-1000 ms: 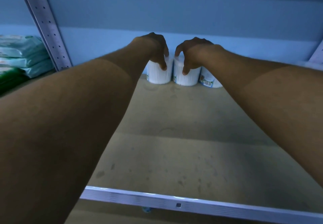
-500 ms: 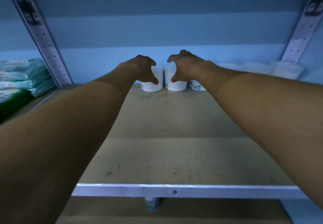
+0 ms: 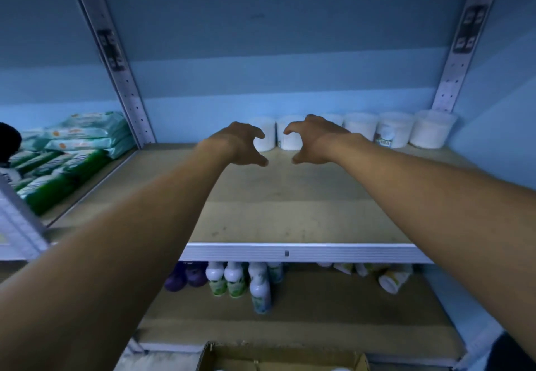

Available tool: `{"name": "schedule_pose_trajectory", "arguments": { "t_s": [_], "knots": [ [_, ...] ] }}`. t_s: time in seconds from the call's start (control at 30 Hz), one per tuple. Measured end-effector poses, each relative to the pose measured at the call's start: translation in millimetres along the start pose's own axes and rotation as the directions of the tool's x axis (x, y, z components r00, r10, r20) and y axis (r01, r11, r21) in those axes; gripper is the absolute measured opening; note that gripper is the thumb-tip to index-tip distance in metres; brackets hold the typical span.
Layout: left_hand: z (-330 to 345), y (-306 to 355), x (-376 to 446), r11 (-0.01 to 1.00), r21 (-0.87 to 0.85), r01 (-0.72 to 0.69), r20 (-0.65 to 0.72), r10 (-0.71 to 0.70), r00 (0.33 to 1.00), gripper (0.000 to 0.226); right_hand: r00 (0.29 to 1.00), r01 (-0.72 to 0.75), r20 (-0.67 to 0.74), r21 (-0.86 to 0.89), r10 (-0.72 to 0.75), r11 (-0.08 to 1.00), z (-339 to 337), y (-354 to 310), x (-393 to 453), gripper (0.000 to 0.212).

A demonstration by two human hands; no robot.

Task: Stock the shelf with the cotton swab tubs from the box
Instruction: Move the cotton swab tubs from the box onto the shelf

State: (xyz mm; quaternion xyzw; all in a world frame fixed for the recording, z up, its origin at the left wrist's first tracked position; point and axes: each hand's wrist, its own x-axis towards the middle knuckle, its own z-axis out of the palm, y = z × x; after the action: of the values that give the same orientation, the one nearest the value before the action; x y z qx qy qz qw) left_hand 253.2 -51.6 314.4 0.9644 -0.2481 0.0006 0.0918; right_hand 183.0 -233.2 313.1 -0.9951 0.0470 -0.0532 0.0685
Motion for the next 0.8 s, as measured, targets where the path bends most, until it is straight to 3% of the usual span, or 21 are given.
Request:
{"name": "schedule_pose_trajectory", "arguments": {
  "t_s": [0.8],
  "knots": [
    [63.7, 14.2, -163.0, 0.974, 0.008, -0.228, -0.027, 0.228, 0.973, 0.069, 0.993, 0.104, 0.054, -0.031, -0.102, 0.994, 54.9, -26.6, -164.7, 0.063]
  ]
}}
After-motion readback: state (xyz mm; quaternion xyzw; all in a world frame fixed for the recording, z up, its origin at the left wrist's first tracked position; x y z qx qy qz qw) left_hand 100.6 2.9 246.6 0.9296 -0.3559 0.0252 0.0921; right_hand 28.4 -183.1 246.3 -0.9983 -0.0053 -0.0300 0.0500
